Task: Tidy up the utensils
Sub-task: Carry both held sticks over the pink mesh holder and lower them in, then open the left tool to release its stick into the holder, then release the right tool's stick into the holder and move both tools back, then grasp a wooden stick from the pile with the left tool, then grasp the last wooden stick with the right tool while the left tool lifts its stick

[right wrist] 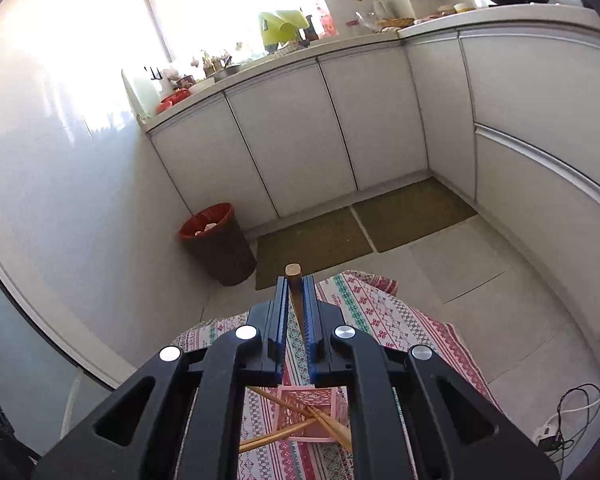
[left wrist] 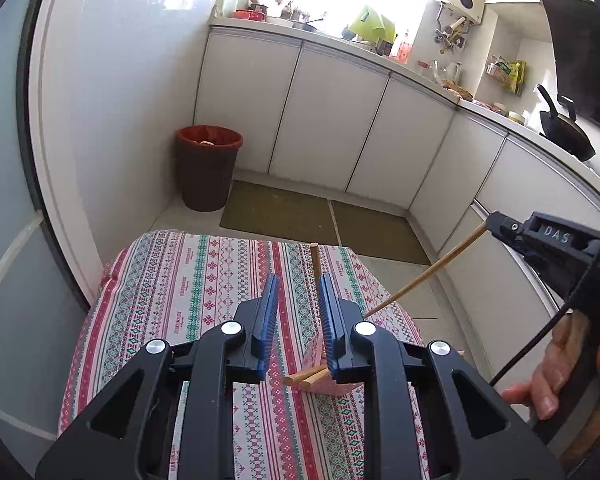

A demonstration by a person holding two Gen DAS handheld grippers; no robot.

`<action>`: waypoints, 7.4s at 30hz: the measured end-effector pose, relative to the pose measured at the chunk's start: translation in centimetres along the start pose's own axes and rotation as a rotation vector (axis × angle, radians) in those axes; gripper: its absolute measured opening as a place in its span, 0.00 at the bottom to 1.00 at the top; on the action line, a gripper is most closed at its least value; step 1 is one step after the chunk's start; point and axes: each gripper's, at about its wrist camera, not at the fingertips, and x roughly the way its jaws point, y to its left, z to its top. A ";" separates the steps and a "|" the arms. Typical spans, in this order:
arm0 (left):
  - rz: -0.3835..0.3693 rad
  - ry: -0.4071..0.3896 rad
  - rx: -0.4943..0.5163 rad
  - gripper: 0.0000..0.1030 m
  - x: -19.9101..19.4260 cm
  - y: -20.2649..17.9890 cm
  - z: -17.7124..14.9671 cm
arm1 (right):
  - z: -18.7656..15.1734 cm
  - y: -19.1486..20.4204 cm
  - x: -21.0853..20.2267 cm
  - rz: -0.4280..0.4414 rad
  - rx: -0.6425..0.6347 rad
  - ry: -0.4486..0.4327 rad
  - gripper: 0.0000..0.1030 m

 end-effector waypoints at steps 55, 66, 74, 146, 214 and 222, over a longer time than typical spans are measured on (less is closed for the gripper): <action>-0.086 -0.014 0.134 0.74 -16.0 3.5 3.1 | -24.7 7.4 1.8 0.373 -0.644 0.820 0.64; -0.082 -0.140 -0.026 0.84 -20.1 7.9 3.0 | -35.1 13.9 1.8 0.425 -0.915 0.996 0.63; -0.067 -0.121 -0.061 0.84 -19.5 9.4 3.0 | -36.7 12.9 3.0 0.348 -0.846 1.024 0.15; -0.183 0.174 0.105 0.85 -8.0 0.7 -0.5 | -4.7 -2.9 -9.0 0.028 -0.083 -0.070 0.81; 0.013 0.350 0.443 0.05 2.9 -3.1 -12.1 | -24.8 -12.2 6.7 -0.335 0.146 0.742 0.43; 0.023 0.291 0.416 0.05 0.7 -1.6 -11.0 | -24.6 -10.1 6.6 -0.302 0.169 0.624 0.09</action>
